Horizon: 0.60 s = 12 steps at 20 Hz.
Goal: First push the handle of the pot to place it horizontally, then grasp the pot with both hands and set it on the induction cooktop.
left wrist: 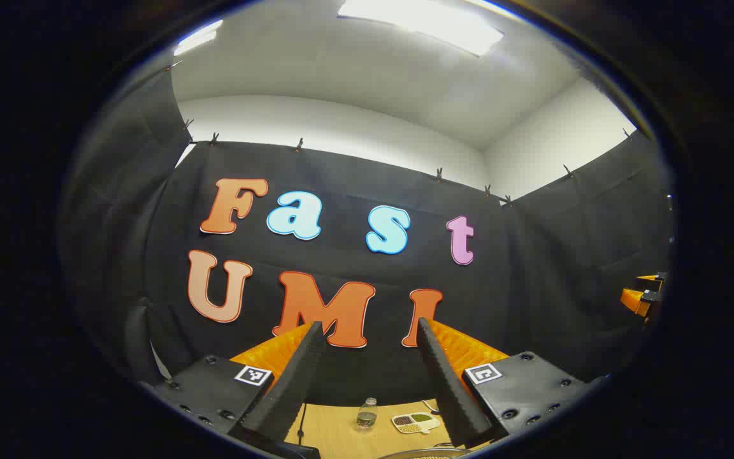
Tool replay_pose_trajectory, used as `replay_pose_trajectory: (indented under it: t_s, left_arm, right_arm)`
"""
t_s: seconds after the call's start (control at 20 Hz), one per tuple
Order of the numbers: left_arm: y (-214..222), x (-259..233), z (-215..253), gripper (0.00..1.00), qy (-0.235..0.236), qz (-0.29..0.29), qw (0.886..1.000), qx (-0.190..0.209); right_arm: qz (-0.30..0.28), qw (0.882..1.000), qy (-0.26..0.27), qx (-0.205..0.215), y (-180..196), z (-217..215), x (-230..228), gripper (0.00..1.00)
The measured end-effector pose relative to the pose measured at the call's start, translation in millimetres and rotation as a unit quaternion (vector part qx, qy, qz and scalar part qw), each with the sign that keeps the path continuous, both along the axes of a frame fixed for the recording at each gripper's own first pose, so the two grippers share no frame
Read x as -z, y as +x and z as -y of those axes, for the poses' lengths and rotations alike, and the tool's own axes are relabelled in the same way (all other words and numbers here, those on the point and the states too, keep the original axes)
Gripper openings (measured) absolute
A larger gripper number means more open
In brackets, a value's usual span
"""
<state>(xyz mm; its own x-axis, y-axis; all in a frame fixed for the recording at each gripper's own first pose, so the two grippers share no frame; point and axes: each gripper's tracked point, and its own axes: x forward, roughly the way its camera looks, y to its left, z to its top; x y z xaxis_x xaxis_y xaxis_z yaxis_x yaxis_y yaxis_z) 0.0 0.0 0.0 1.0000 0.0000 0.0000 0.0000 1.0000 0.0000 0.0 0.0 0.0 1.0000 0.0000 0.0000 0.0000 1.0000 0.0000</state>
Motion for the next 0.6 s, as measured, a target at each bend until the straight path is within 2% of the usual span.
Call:
replay_pose_trajectory:
  t_s: [0.35, 0.6]
  left_arm:
    - [-4, 1, -11, 0.94, 0.012, -0.001, 1.000, -0.023]
    - [-2, 4, -4, 0.95, 0.015, -0.002, 1.000, -0.016]
  right_arm:
    - [-0.001, 1.000, 0.003, -0.012, 3, -7, 5, 0.94]
    - [-0.007, 1.000, 0.005, -0.008, 4, -5, 14, 0.94]
